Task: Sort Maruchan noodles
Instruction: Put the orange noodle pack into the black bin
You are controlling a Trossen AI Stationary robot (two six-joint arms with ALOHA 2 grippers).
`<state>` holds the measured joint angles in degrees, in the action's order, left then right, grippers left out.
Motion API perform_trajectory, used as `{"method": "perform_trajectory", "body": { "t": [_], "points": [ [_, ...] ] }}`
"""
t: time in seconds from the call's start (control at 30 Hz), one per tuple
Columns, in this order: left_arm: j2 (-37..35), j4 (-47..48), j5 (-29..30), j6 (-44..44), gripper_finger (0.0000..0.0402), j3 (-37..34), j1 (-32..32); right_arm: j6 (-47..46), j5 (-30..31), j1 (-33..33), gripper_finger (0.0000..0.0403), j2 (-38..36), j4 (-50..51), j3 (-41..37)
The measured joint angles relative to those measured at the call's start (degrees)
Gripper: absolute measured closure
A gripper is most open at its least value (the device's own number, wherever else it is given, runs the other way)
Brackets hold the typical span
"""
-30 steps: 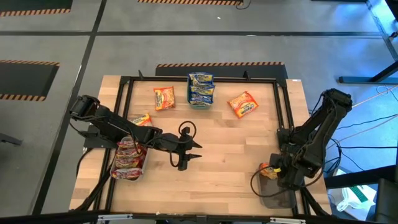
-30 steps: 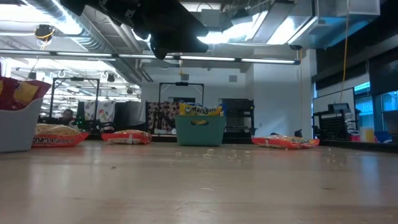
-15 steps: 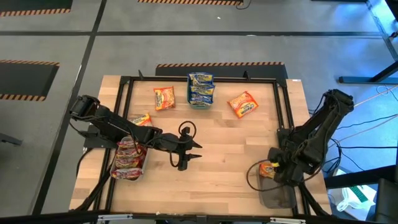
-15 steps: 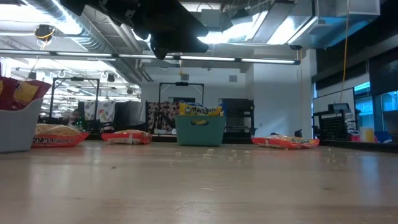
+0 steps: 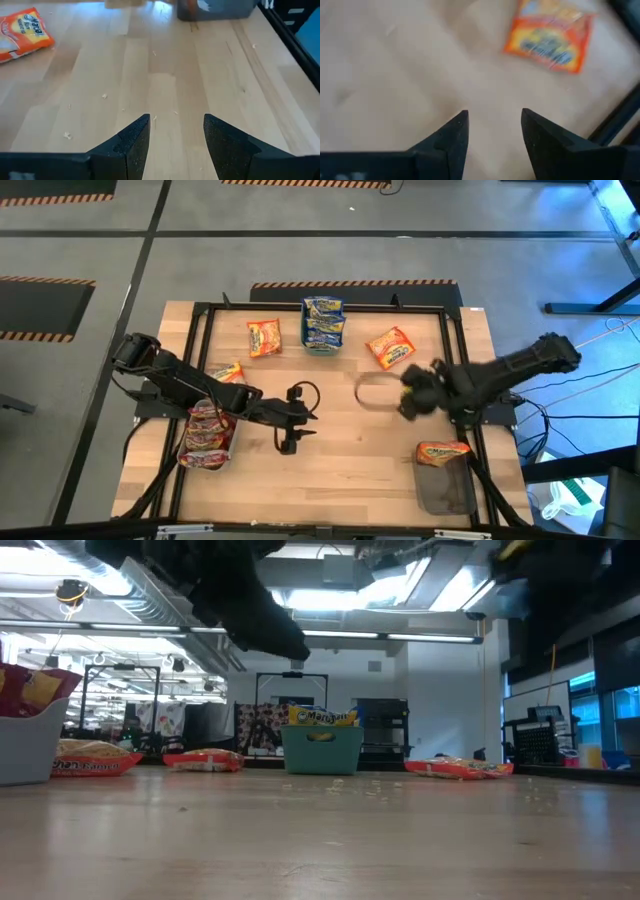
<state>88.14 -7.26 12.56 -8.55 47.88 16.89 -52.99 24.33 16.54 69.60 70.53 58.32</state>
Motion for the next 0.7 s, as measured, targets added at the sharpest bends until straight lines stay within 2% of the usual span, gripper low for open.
{"method": "perform_trajectory", "body": {
  "t": [0.13,0.3,0.4,0.53,0.7],
  "points": [
    [0.0,-1.1,0.0,-0.1,0.0221,-2.3,0.7,11.6,-0.6,-14.7,0.0238,0.0,-8.6,-2.7],
    [0.0,-7.5,0.4,-3.0,0.0221,-7.2,0.8,24.9,-8.4,-32.6,0.0238,1.3,-25.9,-8.6],
    [0.0,-9.9,0.7,-5.7,0.0221,-8.6,0.6,27.5,-12.2,-41.6,0.0238,3.4,-35.6,-10.8],
    [0.0,-10.1,0.7,-7.9,0.0221,-8.7,0.9,27.8,-14.4,-48.6,0.0238,7.4,-40.5,-11.5],
    [0.0,-10.8,0.7,-7.9,0.0221,-8.7,1.0,27.8,-14.4,-52.1,0.0252,12.9,-41.2,-11.5]
  ]
}}
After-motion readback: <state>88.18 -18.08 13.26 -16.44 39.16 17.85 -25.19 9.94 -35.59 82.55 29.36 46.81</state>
